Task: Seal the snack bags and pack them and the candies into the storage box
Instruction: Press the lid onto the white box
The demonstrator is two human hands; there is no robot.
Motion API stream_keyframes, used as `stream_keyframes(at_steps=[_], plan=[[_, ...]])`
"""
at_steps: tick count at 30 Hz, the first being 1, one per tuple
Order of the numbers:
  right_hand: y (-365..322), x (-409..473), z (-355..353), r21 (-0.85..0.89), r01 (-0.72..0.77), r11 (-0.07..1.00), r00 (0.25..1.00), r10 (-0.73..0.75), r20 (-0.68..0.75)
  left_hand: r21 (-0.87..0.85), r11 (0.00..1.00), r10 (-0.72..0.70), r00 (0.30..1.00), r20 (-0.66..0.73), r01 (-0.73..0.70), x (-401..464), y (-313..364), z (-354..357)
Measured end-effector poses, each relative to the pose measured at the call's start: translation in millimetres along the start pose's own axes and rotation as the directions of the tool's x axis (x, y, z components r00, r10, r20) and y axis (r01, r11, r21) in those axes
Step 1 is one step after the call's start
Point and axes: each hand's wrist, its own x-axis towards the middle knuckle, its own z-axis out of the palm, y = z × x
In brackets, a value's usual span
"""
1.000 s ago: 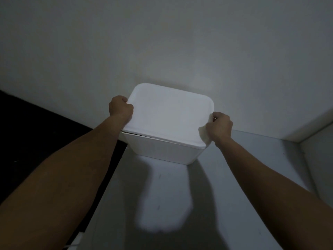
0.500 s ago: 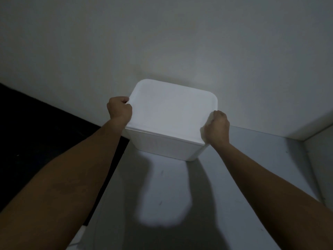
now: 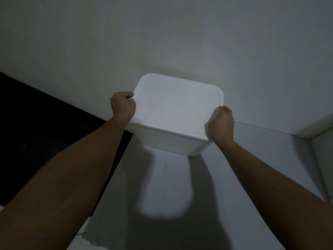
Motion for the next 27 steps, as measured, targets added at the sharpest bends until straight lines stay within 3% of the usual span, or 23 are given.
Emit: stream_keyframes(at_steps=[2, 4, 6, 10, 13, 18, 27], plan=[[-1, -3, 0, -0.026, 0.013, 1.0, 1.0, -0.013, 0.013, 0.214, 0.961, 0.167, 0.984, 0.066, -0.177, -3, 0, 0], [-3, -6, 0, -0.064, 0.02, 0.998, 0.999, -0.018, 0.03, 0.467, 0.797, 0.337, 0.924, 0.182, -0.383, -6, 4, 3], [-5, -7, 1, -0.137, 0.034, 0.99, 0.999, -0.031, 0.024, 0.572, 0.679, 0.36, 0.888, 0.288, -0.46, -12, 12, 13], [-2, -5, 2, -0.318, 0.111, 0.942, 0.994, -0.111, 0.018, 0.619, 0.681, 0.189, 0.91, 0.369, -0.392, -32, 21, 36], [0, -4, 3, -0.438, 0.193, 0.878, 0.98, -0.193, 0.045, 0.62, 0.674, 0.222, 0.911, 0.347, -0.401, -36, 18, 40], [-2, 4, 5, -0.471, 0.305, 0.828, 0.952, -0.282, 0.12, 0.637, 0.633, 0.362, 0.896, 0.257, -0.439, -34, 11, 47], [-14, 1, 20, -0.513, 0.304, 0.802, 0.95, -0.22, 0.22, 0.648, 0.641, 0.269, 0.911, 0.311, -0.411, -38, 8, 50]])
